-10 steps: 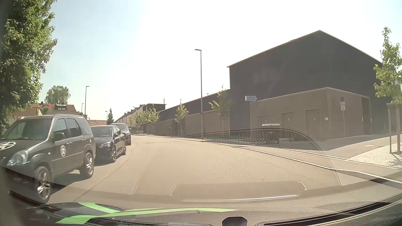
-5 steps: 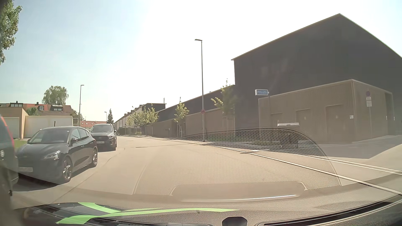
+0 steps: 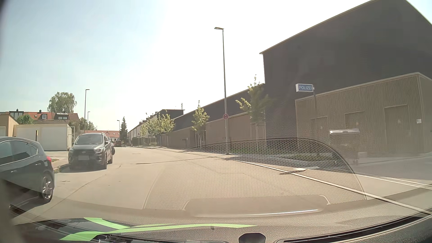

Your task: Follow the waypoints while adhering to traffic rules and regulations

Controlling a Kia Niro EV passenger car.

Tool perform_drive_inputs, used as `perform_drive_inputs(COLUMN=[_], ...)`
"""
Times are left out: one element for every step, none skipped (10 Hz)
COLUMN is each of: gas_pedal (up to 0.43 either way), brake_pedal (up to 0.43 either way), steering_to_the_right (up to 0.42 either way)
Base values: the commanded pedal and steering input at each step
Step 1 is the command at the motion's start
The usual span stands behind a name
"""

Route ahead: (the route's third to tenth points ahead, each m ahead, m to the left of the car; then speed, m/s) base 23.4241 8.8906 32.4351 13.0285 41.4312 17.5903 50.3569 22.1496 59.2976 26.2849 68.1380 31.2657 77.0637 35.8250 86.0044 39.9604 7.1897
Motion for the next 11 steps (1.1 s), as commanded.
perform_drive_inputs(gas_pedal=[0.079,0.079,0.079,0.079,0.087,0.087,0.087,0.098,0.098,0.098,0.098], brake_pedal=[0.0,0.0,0.0,0.0,0.0,0.0,0.0,0.0,0.0,0.0,0.0], steering_to_the_right=[-0.067,-0.068,-0.069,-0.07,-0.074,-0.081,-0.084,-0.084,-0.084,-0.084,-0.085])
